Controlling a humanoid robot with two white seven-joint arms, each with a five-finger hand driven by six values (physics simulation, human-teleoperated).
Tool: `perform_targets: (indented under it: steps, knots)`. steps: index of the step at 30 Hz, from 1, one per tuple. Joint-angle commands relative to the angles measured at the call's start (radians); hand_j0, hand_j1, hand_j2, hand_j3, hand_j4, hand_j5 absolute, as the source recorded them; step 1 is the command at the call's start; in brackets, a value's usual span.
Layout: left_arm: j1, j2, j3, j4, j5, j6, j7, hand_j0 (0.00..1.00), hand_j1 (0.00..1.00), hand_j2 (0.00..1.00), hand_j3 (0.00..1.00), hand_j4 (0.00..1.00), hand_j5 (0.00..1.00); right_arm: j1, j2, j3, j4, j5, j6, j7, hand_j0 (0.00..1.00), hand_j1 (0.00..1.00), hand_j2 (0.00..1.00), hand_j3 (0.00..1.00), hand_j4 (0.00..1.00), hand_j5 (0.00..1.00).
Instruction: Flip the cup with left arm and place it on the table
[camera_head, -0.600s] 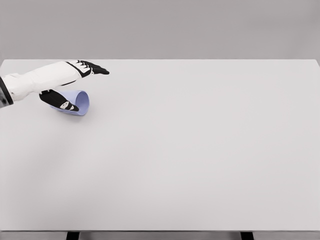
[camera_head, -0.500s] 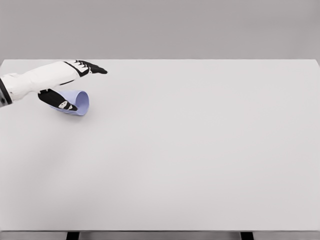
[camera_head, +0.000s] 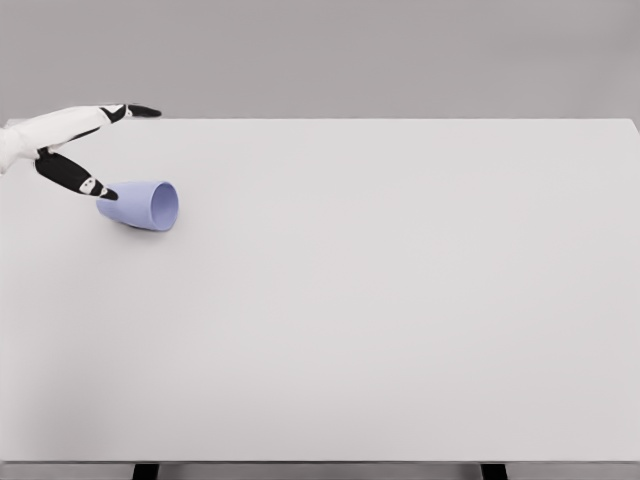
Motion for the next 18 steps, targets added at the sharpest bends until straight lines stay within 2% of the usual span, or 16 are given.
perform_targets:
  steps: [1, 10, 14, 18]
  knots:
    - [0.0, 0.02, -0.106, -0.018, 0.067, 0.025, 0.0, 1.0, 1.0, 1.0, 1.0, 1.0, 1.0, 0.0, 0.0, 0.0, 0.0, 0.0, 0.0, 0.0, 1.0, 1.0, 1.0, 1.0, 1.0, 1.0]
    - [0.012, 0.031, -0.117, -0.044, 0.052, 0.069, 0.0, 1.0, 1.0, 1.0, 1.0, 1.0, 1.0, 0.0, 0.0, 0.0, 0.0, 0.0, 0.0, 0.0, 1.0, 1.0, 1.0, 1.0, 1.0, 1.0]
    - [0.029, 0.03, -0.151, -0.04, -0.097, 0.072, 0.0, 1.0, 1.0, 1.0, 1.0, 1.0, 1.0, 0.0, 0.0, 0.0, 0.0, 0.0, 0.0, 0.0, 1.0, 1.0, 1.0, 1.0, 1.0, 1.0]
    - [0.034, 0.026, -0.152, -0.024, -0.099, 0.092, 0.019, 1.0, 1.0, 1.0, 1.0, 1.0, 1.0, 0.0, 0.0, 0.0, 0.0, 0.0, 0.0, 0.0, 1.0, 1.0, 1.0, 1.0, 1.0, 1.0]
